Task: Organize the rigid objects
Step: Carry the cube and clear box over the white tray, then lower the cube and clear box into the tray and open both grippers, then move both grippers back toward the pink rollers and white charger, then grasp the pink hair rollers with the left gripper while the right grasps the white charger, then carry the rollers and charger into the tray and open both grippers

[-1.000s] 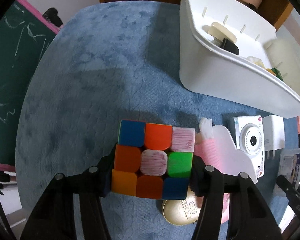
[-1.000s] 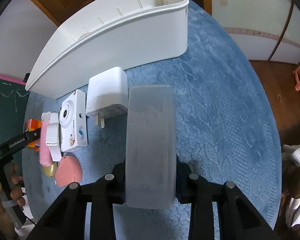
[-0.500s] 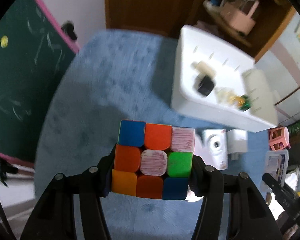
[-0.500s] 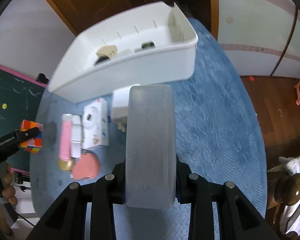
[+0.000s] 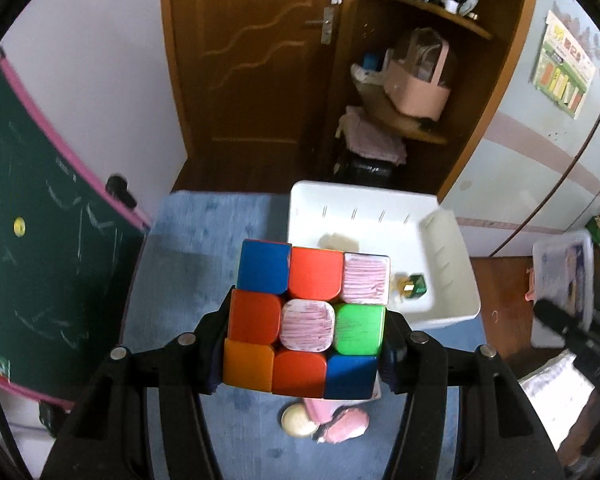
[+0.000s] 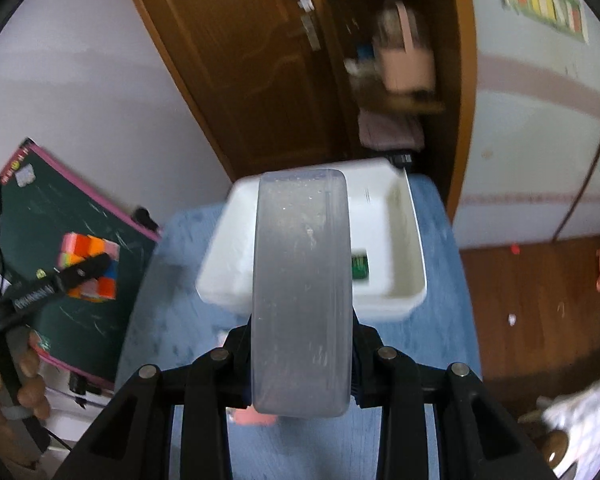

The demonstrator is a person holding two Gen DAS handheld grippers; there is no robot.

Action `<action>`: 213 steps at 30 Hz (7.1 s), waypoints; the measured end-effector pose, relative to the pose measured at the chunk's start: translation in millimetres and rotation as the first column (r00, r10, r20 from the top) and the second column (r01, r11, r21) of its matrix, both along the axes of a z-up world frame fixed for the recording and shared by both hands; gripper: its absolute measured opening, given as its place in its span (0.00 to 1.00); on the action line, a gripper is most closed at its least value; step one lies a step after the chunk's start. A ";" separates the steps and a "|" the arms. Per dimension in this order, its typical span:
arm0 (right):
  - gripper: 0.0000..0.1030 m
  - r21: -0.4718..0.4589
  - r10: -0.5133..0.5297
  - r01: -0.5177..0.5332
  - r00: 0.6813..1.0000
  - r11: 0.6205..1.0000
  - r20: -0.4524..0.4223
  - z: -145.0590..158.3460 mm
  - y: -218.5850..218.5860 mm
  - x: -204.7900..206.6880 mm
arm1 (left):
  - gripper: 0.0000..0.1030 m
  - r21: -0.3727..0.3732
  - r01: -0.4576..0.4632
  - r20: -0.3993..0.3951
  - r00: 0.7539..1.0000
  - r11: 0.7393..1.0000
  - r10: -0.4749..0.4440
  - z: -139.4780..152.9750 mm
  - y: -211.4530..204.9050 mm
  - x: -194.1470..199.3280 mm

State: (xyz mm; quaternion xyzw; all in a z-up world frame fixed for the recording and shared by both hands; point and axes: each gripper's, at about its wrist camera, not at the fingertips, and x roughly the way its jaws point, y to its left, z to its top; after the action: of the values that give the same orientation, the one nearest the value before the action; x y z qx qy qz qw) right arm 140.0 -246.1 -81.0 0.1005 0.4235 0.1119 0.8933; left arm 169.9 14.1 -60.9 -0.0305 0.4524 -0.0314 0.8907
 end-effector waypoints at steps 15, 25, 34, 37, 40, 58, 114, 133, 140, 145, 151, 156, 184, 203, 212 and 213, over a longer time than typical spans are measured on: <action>0.33 -0.024 -0.028 0.030 0.997 0.999 0.075 72.4 13.9 105.2 | 0.59 0.014 0.072 0.028 0.997 0.997 -0.072 4.5 -25.2 72.3; 0.33 -0.078 -0.105 0.094 0.984 0.992 -0.141 -26.8 23.1 205.4 | 0.59 -0.053 0.047 -0.125 0.991 0.997 -0.053 -79.7 -32.1 147.6; 0.33 -0.146 -0.174 0.131 0.926 0.981 -0.335 -133.1 20.5 240.7 | 0.59 0.010 0.134 -0.279 0.952 0.991 -0.125 -163.4 -66.1 182.0; 0.33 -0.161 -0.178 0.126 0.910 0.979 -0.374 -157.2 18.9 245.4 | 0.59 0.030 0.146 -0.309 0.942 0.989 -0.130 -179.7 -71.6 186.0; 0.33 -0.170 -0.179 0.120 0.899 0.978 -0.400 -173.3 17.6 250.2 | 0.59 0.033 0.147 -0.329 0.936 0.989 -0.128 -188.1 -71.5 186.6; 0.62 -0.136 -0.154 0.111 0.919 0.984 -0.362 -164.5 14.1 247.8 | 0.77 -0.006 0.133 -0.229 0.964 0.991 -0.131 -137.0 -68.6 169.4; 0.62 -0.082 0.003 -0.018 0.984 0.997 -0.177 -86.5 8.5 3.7 | 0.78 -0.005 -0.028 -0.225 0.974 1.000 0.026 -143.5 -7.8 -34.9; 0.62 -0.095 -0.023 -0.008 0.947 0.995 -0.322 -171.6 33.0 36.5 | 0.62 -0.122 -0.004 -0.467 0.883 0.993 -0.054 -234.3 -5.4 -0.3; 0.62 -0.114 -0.041 -0.002 0.930 0.993 -0.366 -194.6 40.1 50.2 | 0.57 -0.154 0.019 -0.461 0.883 0.988 -0.089 -242.3 -0.2 8.2; 0.62 -0.123 -0.048 0.001 0.923 0.992 -0.383 -205.4 44.7 58.2 | 0.57 -0.221 -0.011 -0.480 0.872 0.975 -0.099 -252.3 14.2 10.5; 0.62 -0.137 -0.044 -0.012 0.915 0.991 -0.401 -218.4 52.4 67.8 | 0.53 -0.228 -0.015 -0.480 0.872 0.974 -0.099 -256.1 19.3 5.3; 0.62 -0.160 -0.061 -0.011 0.899 0.987 -0.434 -233.4 58.8 74.7 | 0.39 -0.204 -0.073 -0.500 0.865 0.976 -0.040 -256.0 23.2 8.3; 0.54 -0.110 -0.025 -0.012 0.945 0.994 -0.327 -160.9 45.2 13.6 | 0.28 -0.217 -0.028 -0.289 0.957 0.976 -0.036 -128.3 6.3 -27.2; 0.54 -0.081 0.004 -0.003 1.000 0.997 0.002 36.6 8.9 41.4 | 0.28 -0.162 0.170 0.093 0.983 0.972 -0.156 47.2 -36.3 47.2; 0.54 -0.051 -0.044 0.044 0.999 0.998 0.000 43.8 12.1 106.9 | 0.28 -0.097 0.218 0.065 0.975 0.971 -0.212 20.9 -68.5 117.2; 0.54 -0.049 -0.053 0.052 0.998 0.997 -0.018 36.0 11.7 115.5 | 0.28 -0.091 0.222 0.045 0.975 0.971 -0.218 10.5 -71.4 124.8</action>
State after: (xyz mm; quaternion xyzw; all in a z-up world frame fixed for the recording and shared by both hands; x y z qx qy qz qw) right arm 255.5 -234.4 -45.0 0.0908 0.4320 0.0771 0.8940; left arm 294.7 -57.3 -50.3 -0.0223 0.4353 -0.1521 0.8870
